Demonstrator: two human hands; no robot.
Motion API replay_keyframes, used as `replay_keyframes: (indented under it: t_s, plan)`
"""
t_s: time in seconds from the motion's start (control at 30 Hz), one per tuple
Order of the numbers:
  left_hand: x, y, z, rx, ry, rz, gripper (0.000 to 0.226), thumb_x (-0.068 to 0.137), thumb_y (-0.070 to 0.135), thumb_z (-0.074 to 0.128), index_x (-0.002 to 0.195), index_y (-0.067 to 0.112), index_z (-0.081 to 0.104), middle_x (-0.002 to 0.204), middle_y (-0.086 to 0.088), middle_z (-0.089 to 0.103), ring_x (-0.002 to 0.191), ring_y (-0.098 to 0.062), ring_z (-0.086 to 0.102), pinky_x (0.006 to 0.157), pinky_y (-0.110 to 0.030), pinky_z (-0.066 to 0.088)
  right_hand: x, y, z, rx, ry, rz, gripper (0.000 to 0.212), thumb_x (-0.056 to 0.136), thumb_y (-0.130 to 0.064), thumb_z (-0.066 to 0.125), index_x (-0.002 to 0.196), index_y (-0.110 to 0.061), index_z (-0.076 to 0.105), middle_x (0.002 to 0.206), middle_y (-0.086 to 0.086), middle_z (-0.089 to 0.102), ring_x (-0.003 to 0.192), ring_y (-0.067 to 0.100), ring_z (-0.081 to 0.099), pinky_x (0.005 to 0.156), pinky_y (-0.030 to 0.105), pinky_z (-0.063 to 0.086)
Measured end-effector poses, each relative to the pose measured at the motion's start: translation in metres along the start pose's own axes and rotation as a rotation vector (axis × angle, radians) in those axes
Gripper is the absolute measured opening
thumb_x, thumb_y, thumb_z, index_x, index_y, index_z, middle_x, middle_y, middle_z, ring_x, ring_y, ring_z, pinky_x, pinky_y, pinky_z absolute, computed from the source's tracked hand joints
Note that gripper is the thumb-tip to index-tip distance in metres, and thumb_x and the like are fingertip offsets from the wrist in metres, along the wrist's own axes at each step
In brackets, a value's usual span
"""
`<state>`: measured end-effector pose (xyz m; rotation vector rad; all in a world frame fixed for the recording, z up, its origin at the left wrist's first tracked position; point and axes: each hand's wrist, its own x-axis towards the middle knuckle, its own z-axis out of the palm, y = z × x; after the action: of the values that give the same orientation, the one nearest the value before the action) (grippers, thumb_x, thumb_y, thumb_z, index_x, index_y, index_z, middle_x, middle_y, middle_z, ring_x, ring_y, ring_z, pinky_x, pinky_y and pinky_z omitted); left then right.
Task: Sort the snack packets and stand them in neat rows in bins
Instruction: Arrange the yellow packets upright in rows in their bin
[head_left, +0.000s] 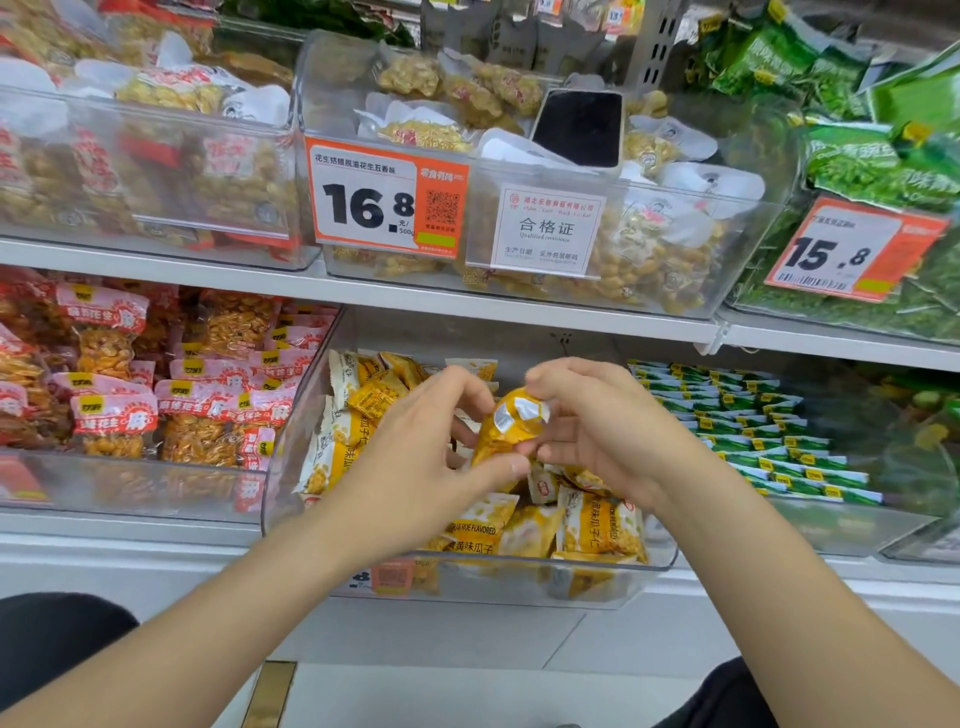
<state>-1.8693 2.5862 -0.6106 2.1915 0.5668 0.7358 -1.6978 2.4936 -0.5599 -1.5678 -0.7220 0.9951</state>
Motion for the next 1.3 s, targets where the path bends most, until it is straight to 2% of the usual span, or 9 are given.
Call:
replay_keyframes:
  t_s: [0.17,0.3,0.47,0.63,0.73,0.97,1.1,1.2,1.3]
  plan:
    - [0.007,-0.006,-0.011,-0.343,-0.096,-0.225,0.018,0.098,0.023,0.073,0.116,0.024,0.070,0.107,0.003,0.077,0.086,-0.014,0.075,0.077,-0.039,0.064,0.003,0.001,-0.010,-0.149,-0.068,-0.094,0.026,0.091,-0.040,0.078,0.111,-0.023,0.080,0.096,0.012,0.075,0.081,0.025,0.074,0.068,0.034,0.053]
    - [0.007,-0.005,-0.021,-0.333,-0.191,-0.253,0.024,0.105,0.023,0.062,0.127,0.020,0.069,0.106,-0.002,0.078,0.067,-0.002,0.066,0.066,-0.019,0.053,0.002,0.008,-0.011,-0.413,-0.073,-0.227,0.026,0.089,-0.045,0.081,0.111,-0.033,0.079,0.101,0.012,0.076,0.084,0.015,0.069,0.073,0.031,0.053]
    - [0.004,-0.008,-0.020,-0.407,-0.250,-0.302,0.032,0.107,0.030,0.058,0.137,0.020,0.066,0.117,0.000,0.077,0.102,-0.017,0.076,0.089,-0.037,0.063,0.001,0.008,-0.007,-0.354,-0.139,-0.127,0.023,0.100,-0.031,0.071,0.122,-0.023,0.074,0.106,0.004,0.080,0.086,0.017,0.073,0.077,0.033,0.058]
    - [0.002,-0.002,-0.018,-0.588,-0.108,-0.346,0.033,0.090,0.016,0.081,0.120,0.011,0.069,0.110,-0.007,0.079,0.099,-0.027,0.078,0.087,-0.044,0.064,0.003,0.006,-0.004,-0.043,-0.223,0.014,0.017,0.099,-0.004,0.068,0.115,0.001,0.066,0.112,0.022,0.076,0.099,0.038,0.077,0.084,0.041,0.065]
    - [0.001,0.000,-0.020,-0.660,-0.009,-0.403,0.037,0.089,0.012,0.082,0.123,0.012,0.067,0.110,-0.003,0.080,0.098,-0.026,0.078,0.084,-0.038,0.065,0.004,0.003,-0.015,-0.173,-0.277,-0.020,0.022,0.096,-0.004,0.073,0.114,0.004,0.062,0.104,0.023,0.078,0.095,0.038,0.077,0.082,0.041,0.065]
    - [0.001,-0.006,-0.029,-0.104,-0.193,-0.124,0.017,0.093,0.025,0.080,0.108,0.029,0.075,0.090,0.004,0.075,0.079,-0.015,0.072,0.072,-0.036,0.059,0.009,0.022,-0.031,-1.070,-0.324,-0.130,0.018,0.081,-0.020,0.087,0.095,-0.022,0.077,0.078,-0.009,0.079,0.076,0.003,0.075,0.074,0.030,0.062]
    - [-0.002,-0.011,-0.017,0.063,-0.348,-0.045,0.011,0.090,0.028,0.082,0.099,0.030,0.076,0.073,0.017,0.067,0.060,-0.003,0.058,0.058,-0.022,0.045,0.013,0.035,-0.016,-1.366,-0.340,-0.143,0.016,0.079,-0.037,0.086,0.075,-0.028,0.073,0.078,-0.014,0.075,0.084,0.004,0.066,0.080,0.032,0.050]
    - [0.000,-0.014,-0.008,0.117,-0.416,-0.027,0.009,0.088,0.032,0.082,0.092,0.027,0.077,0.079,0.006,0.073,0.070,-0.015,0.066,0.067,-0.042,0.054,0.012,0.039,-0.009,-1.488,-0.359,-0.108,0.030,0.083,-0.031,0.082,0.064,-0.031,0.059,0.079,-0.017,0.071,0.100,0.013,0.055,0.091,0.041,0.033]
    - [0.002,-0.017,-0.006,0.215,-0.461,-0.039,0.011,0.088,0.037,0.081,0.093,0.027,0.079,0.083,0.006,0.075,0.076,-0.014,0.067,0.073,-0.038,0.055,0.015,0.036,-0.013,-1.397,-0.349,-0.077,0.013,0.081,-0.031,0.084,0.079,-0.031,0.072,0.083,-0.017,0.075,0.096,0.005,0.056,0.096,0.045,0.030]
